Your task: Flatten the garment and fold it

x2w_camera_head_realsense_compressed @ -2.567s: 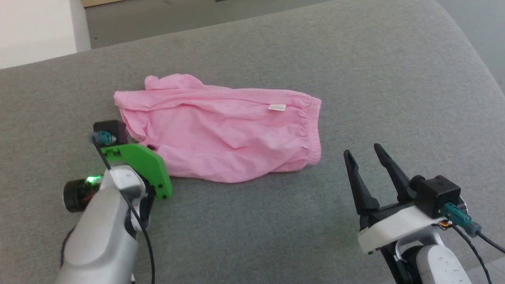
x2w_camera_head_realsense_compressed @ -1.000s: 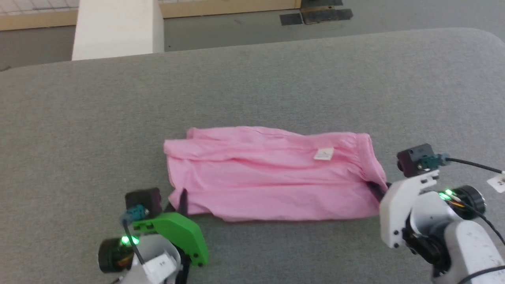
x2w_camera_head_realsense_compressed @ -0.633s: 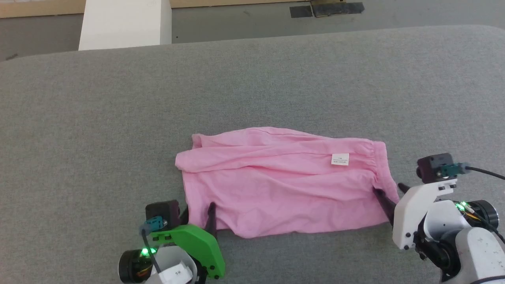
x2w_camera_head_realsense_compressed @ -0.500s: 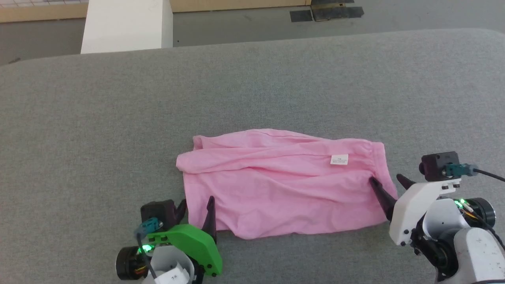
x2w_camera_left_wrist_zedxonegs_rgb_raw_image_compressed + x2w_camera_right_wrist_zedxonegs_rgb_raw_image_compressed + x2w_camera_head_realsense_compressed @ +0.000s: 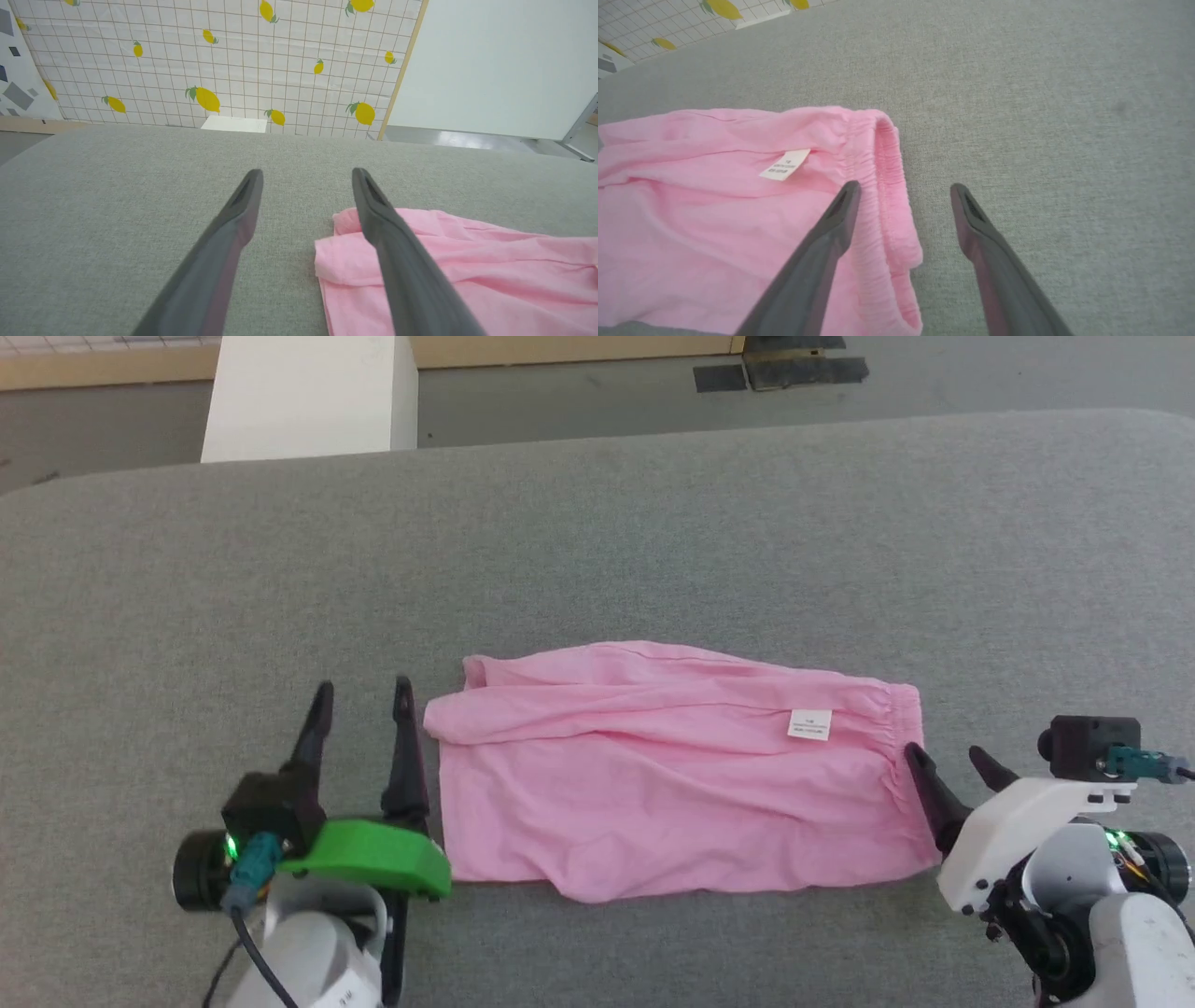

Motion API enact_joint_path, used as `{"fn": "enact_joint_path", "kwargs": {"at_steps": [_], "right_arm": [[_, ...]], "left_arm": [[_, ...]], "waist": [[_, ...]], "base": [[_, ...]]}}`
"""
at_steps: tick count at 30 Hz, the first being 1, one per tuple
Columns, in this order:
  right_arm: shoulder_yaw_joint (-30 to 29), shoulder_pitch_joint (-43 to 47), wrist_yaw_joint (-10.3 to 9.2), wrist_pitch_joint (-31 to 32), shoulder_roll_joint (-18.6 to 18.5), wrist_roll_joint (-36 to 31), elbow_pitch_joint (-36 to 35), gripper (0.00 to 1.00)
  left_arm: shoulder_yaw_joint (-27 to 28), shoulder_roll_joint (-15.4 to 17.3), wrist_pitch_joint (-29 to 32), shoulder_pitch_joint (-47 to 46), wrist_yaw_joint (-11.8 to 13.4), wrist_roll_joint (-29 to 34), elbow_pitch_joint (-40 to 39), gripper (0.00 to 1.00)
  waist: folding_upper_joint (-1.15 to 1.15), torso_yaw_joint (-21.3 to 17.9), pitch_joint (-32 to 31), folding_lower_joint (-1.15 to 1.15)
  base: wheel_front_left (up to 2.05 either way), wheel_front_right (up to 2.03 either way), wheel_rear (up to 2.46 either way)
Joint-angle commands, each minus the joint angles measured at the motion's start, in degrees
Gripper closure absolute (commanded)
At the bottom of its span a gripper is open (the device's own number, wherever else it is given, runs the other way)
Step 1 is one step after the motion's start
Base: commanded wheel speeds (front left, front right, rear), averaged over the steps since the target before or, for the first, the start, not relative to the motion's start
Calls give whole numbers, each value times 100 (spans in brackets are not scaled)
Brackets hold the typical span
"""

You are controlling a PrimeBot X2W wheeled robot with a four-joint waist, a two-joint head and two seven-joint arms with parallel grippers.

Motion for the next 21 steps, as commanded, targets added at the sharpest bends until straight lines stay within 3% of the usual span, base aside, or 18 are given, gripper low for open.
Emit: {"fn": "enact_joint_path", "kwargs": {"at_steps": [1, 10, 11, 12, 13, 15, 21], "right_arm": [[40, -334, -9, -38, 18, 217, 410, 0], [285, -817, -9, 440, 19, 539, 1458, 0], [332, -832, -9, 556, 19, 610, 1538, 11], [384, -838, -9, 658, 19, 667, 1585, 31], [447, -842, -9, 762, 20, 767, 1611, 67], [486, -839, -9, 843, 20, 819, 1584, 100], [-77, -780, -9, 914, -22, 134, 1318, 100]], "left_arm": [[182, 27, -83, -316, -110, 237, 70, 0], [686, -178, -89, -351, -328, 767, -71, 0], [716, -206, -89, -320, -355, 800, -59, 0], [738, -223, -90, -291, -382, 819, -35, 0], [768, -241, -90, -263, -414, 845, -11, 0], [833, -279, -90, -215, -453, 882, 19, 0], [1014, -402, -90, -37, -537, 953, 77, 0]], "waist": [[0, 48, 168, 0], [0, 67, 289, 0], [0, 70, 281, 0], [0, 70, 271, 0], [0, 69, 257, 0], [0, 60, 225, 0], [0, 28, 115, 0]], "base": [[0, 0, 0], [0, 0, 0], [0, 0, 0], [0, 0, 0], [0, 0, 0], [0, 0, 0], [0, 0, 0]]}}
